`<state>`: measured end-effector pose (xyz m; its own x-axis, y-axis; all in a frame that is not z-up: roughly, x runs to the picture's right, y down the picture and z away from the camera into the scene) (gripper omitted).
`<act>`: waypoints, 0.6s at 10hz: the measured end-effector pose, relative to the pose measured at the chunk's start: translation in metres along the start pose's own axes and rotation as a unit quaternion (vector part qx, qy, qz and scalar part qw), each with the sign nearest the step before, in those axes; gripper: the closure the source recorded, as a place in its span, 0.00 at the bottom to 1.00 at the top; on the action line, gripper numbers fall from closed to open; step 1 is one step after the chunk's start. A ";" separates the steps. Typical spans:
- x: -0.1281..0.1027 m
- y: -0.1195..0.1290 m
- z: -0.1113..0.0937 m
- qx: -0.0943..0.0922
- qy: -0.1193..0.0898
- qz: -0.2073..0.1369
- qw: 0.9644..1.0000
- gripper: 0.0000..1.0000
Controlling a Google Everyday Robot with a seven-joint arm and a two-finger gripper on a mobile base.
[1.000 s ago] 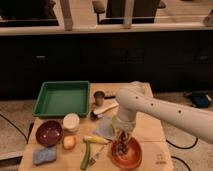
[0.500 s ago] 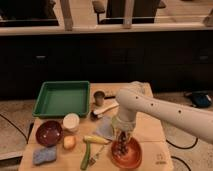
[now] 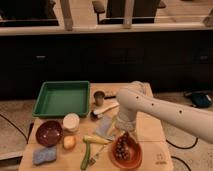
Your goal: Place grapes in red bowl
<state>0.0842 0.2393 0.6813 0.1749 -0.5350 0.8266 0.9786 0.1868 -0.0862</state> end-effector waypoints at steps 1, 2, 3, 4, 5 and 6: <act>0.000 0.000 0.000 0.002 0.001 -0.002 1.000 0.20; 0.000 -0.001 -0.001 0.004 0.003 -0.005 1.000 0.20; -0.001 -0.001 -0.002 0.006 0.004 -0.007 1.000 0.20; -0.001 -0.002 -0.002 0.008 0.006 -0.010 1.000 0.20; -0.001 -0.001 -0.002 0.009 0.006 -0.009 1.000 0.20; -0.001 -0.001 -0.002 0.009 0.006 -0.009 1.000 0.20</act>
<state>0.0832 0.2378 0.6793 0.1584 -0.5489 0.8208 0.9797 0.1909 -0.0614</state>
